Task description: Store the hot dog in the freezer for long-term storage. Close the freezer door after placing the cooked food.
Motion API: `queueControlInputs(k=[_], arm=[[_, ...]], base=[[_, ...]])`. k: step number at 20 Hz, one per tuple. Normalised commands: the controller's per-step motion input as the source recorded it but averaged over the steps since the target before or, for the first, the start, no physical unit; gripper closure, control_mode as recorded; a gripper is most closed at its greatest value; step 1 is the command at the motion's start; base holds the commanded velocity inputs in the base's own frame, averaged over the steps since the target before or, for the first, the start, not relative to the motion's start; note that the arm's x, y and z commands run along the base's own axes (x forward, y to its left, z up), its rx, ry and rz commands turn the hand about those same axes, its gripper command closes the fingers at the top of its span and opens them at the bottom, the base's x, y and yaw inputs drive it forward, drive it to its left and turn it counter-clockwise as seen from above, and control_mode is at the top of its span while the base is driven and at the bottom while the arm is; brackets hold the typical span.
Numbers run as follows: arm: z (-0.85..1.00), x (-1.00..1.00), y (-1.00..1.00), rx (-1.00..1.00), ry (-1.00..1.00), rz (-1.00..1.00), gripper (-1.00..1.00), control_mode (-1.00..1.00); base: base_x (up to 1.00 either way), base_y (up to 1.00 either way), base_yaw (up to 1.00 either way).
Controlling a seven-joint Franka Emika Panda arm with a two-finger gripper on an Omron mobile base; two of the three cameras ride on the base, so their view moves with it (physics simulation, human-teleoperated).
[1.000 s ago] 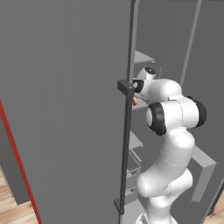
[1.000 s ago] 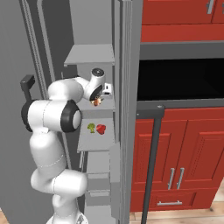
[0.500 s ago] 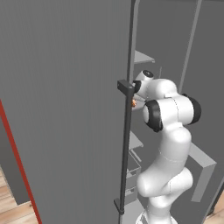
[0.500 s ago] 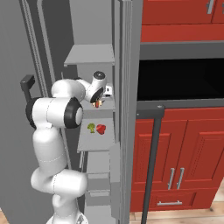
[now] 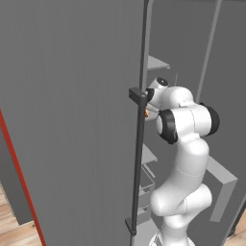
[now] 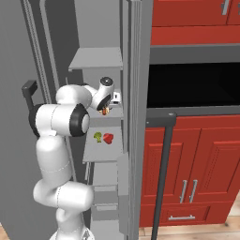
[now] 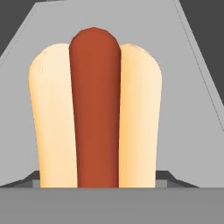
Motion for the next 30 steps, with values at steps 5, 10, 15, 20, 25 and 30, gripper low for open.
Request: queueControlInputs(k=[5, 10, 15, 20, 25, 30], arm=[[0.00, 0.03, 0.00, 0.00, 0.00, 0.00, -1.00, -1.00], [0.00, 0.00, 0.00, 0.00, 0.00, 0.00, -1.00, -1.00], [0.00, 0.00, 0.00, 0.00, 0.00, 0.00, -1.00, -1.00], [0.00, 0.00, 0.00, 0.00, 0.00, 0.00, -1.00, -1.00], [0.02, -0.11, 0.00, 0.00, -0.03, 0.00, -1.00, -1.00], [0.19, -0.38, 0.00, 0.00, -0.06, 0.00, -1.00, -1.00]], base=[[0.00, 0.00, 0.00], [0.00, 0.00, 0.00], [0.00, 0.00, 0.00], [0.00, 0.00, 0.00], [0.00, 0.00, 0.00], [0.00, 0.00, 0.00]])
